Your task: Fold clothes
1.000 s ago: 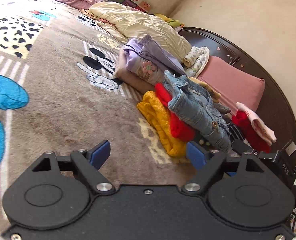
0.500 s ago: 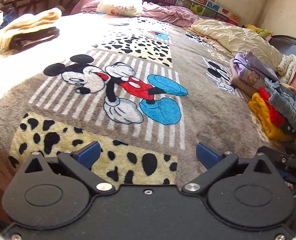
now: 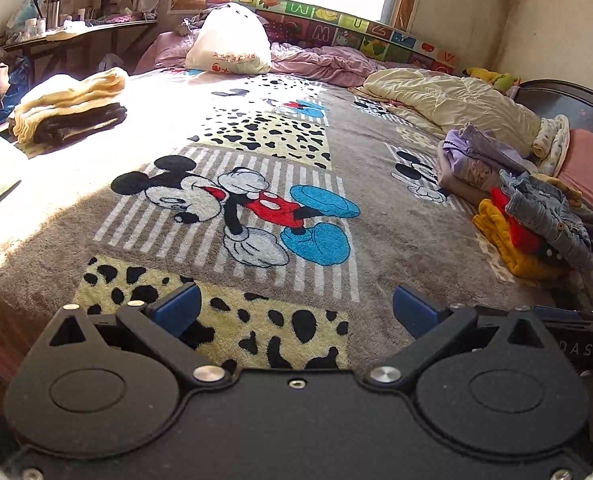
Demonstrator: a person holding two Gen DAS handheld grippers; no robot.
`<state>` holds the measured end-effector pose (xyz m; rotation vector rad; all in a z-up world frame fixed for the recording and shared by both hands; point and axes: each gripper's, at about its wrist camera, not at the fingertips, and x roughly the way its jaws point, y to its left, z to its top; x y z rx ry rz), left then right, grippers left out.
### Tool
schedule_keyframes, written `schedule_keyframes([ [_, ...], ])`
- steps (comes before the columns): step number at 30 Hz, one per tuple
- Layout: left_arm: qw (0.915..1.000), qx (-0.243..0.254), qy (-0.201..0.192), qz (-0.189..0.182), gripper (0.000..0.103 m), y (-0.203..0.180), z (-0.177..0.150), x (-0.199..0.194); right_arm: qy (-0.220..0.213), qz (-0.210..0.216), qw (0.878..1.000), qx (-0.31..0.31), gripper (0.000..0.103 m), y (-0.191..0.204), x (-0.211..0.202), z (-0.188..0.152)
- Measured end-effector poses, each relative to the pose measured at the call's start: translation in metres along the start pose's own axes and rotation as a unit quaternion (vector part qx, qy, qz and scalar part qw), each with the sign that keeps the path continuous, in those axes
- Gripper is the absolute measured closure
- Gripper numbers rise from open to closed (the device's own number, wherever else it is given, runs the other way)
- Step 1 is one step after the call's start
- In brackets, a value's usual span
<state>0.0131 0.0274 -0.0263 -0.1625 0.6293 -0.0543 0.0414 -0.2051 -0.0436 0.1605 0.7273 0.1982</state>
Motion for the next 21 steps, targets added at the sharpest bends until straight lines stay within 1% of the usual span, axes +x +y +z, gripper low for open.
schedule_keyframes([
  [2, 0.9996, 0.018, -0.012, 0.016, 0.000, -0.004, 0.002, -0.005, 0.000, -0.007, 1.000, -0.009, 0.000, 0.006, -0.006, -0.001],
  [4, 0.9993, 0.024, -0.012, 0.027, 0.000, -0.005, 0.003, -0.009, -0.003, -0.011, 1.000, -0.017, 0.000, 0.011, -0.012, -0.002],
  [8, 0.9997, 0.020, -0.008, 0.015, 0.000, -0.004, 0.003, -0.018, -0.008, -0.020, 0.999, -0.026, 0.000, 0.017, -0.019, -0.003],
  [10, 0.9995, 0.022, -0.010, 0.020, 0.000, -0.006, 0.001, -0.021, -0.010, -0.021, 0.999, -0.027, 0.000, 0.018, -0.022, -0.003],
  [14, 0.9985, 0.029, -0.018, 0.042, 0.000, -0.014, -0.002, -0.026, -0.010, -0.022, 0.999, -0.028, 0.000, 0.020, -0.025, -0.004],
  [17, 0.9981, 0.033, -0.012, 0.050, 0.000, -0.018, -0.002, -0.028, -0.012, -0.019, 0.999, -0.033, 0.000, 0.023, -0.028, -0.004],
  [21, 0.9977, 0.043, -0.011, 0.052, 0.000, -0.023, -0.001, -0.030, -0.016, -0.016, 0.999, -0.037, 0.000, 0.024, -0.031, -0.003],
])
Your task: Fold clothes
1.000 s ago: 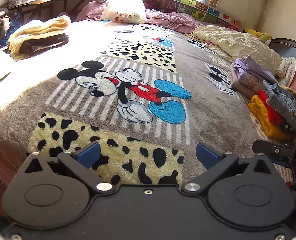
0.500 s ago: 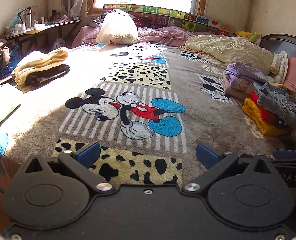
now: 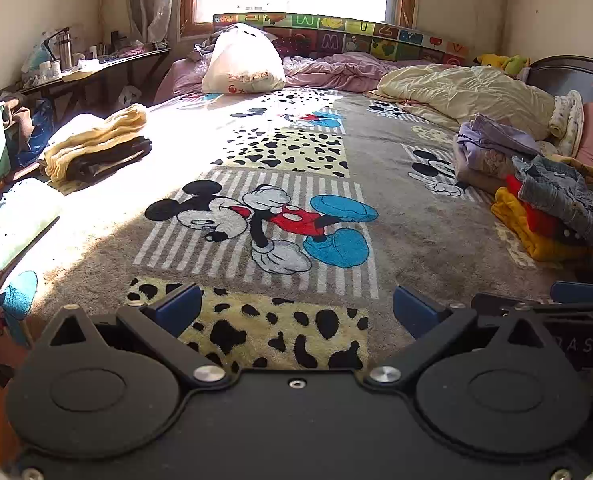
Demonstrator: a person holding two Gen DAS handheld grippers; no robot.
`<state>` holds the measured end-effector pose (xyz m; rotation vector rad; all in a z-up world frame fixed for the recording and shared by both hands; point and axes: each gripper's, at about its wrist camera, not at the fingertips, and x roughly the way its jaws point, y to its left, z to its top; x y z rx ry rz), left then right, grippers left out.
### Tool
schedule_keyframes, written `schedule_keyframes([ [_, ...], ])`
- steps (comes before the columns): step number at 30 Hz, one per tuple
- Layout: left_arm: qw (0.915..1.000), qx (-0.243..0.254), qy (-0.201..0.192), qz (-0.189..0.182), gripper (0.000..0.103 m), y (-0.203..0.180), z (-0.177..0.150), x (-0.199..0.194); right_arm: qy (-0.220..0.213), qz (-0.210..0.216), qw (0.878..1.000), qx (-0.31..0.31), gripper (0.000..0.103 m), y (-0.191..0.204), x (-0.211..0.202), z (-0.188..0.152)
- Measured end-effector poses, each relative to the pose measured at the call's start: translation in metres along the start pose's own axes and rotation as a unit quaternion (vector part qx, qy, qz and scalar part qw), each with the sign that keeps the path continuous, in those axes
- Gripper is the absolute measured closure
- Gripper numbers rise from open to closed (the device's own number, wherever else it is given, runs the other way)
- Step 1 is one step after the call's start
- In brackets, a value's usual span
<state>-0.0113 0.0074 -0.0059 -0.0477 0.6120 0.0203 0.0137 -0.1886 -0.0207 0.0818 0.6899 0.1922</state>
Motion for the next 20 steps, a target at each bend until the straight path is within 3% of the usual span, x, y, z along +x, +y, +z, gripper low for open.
schedule_keyframes([
  [20, 0.9999, -0.007, -0.008, -0.002, 0.000, -0.0021, 0.0039, -0.0045, -0.009, 0.007, 1.000, 0.000, 0.000, -0.0050, -0.0056, 0.0014],
])
